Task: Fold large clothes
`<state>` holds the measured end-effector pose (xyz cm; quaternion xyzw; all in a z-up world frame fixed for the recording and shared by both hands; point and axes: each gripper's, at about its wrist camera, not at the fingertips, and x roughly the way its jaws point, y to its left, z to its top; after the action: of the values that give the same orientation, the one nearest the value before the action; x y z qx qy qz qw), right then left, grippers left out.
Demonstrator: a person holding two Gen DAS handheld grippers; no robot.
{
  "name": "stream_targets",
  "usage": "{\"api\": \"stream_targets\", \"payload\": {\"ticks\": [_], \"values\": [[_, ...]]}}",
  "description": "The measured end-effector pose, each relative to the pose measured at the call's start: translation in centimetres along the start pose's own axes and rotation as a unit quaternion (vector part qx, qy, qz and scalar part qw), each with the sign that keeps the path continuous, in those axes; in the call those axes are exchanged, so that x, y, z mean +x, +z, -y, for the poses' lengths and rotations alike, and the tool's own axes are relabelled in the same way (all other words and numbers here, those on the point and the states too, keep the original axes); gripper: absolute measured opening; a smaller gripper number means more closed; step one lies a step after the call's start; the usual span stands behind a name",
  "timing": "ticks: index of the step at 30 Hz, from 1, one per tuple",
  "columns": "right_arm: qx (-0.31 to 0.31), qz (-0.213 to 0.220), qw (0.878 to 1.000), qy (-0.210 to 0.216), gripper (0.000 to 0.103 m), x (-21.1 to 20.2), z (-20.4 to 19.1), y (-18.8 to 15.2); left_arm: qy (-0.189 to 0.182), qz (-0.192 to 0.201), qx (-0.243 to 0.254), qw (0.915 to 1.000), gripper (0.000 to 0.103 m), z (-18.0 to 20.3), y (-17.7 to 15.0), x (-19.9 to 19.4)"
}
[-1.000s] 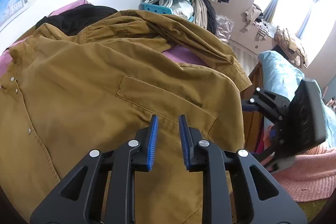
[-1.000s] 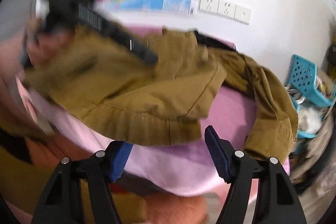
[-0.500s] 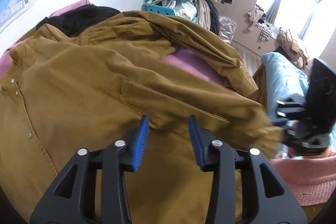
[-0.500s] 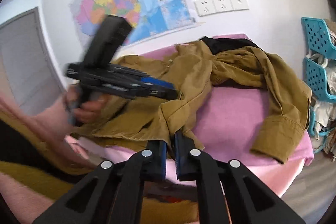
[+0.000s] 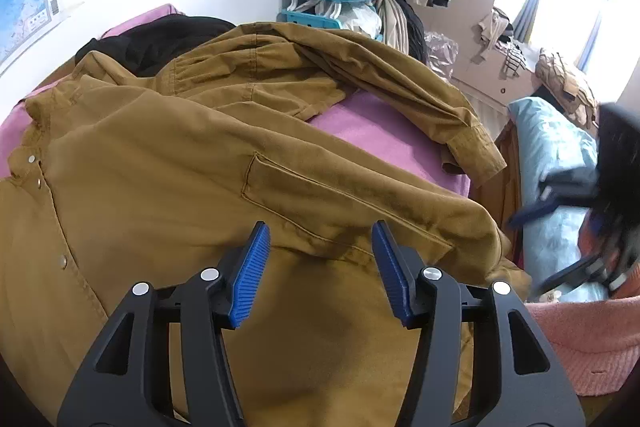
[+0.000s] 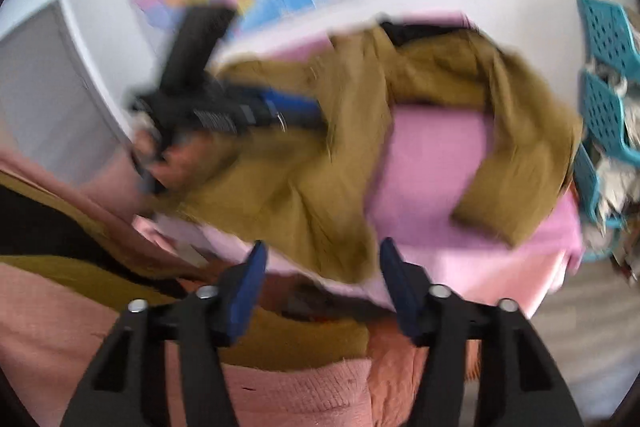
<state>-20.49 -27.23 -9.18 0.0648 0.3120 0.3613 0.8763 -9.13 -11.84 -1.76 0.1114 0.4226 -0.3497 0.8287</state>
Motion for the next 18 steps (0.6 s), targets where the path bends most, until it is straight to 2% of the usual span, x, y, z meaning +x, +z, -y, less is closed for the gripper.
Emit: {"api": "stream_targets", "payload": {"ticks": [1, 4, 6, 8, 9, 11, 13, 16, 18], "values": [[0.013, 0.03, 0.999, 0.006, 0.068, -1.2, 0.6, 0.8, 0.004, 0.002, 0.0, 1.0, 0.054, 0.0, 0.0, 0.0], [0.062, 0.092, 0.993, 0.035, 0.07, -2.1, 2.6, 2.4, 0.003, 0.0, -0.004, 1.0, 0.055, 0.0, -0.1, 0.1], [0.084, 0.083, 0.993, 0.014, 0.069, -0.2, 3.3, 3.3, 0.007, -0.002, -0.002, 1.0, 0.055, 0.0, -0.2, 0.3], [0.094, 0.058, 0.994, 0.01, 0.069, 2.6, 3.5, 4.0, 0.011, -0.002, -0.002, 0.9999, 0.055, 0.1, -0.3, 0.3], [0.097, 0.038, 0.995, 0.006, 0.064, 4.3, 3.6, 4.2, 0.012, -0.001, -0.002, 0.9999, 0.055, 0.2, -0.3, 0.2], [0.106, 0.009, 0.994, -0.005, 0.048, 6.0, 3.9, 4.4, 0.017, 0.001, -0.005, 0.9998, 0.059, 0.1, -0.4, 0.1], [0.119, -0.006, 0.993, -0.004, 0.011, 7.1, 4.4, 4.3, 0.029, 0.002, -0.007, 0.9995, 0.06, -0.1, -0.6, -0.1], [0.122, -0.013, 0.992, -0.015, 0.006, 6.9, 4.6, 3.6, 0.043, 0.005, -0.016, 0.9989, 0.062, -0.9, -1.2, -0.8], [0.119, -0.033, 0.992, -0.036, 0.006, 7.3, 4.6, 3.0, 0.045, 0.01, -0.029, 0.9985, 0.065, -2.0, -1.8, -1.5]]}}
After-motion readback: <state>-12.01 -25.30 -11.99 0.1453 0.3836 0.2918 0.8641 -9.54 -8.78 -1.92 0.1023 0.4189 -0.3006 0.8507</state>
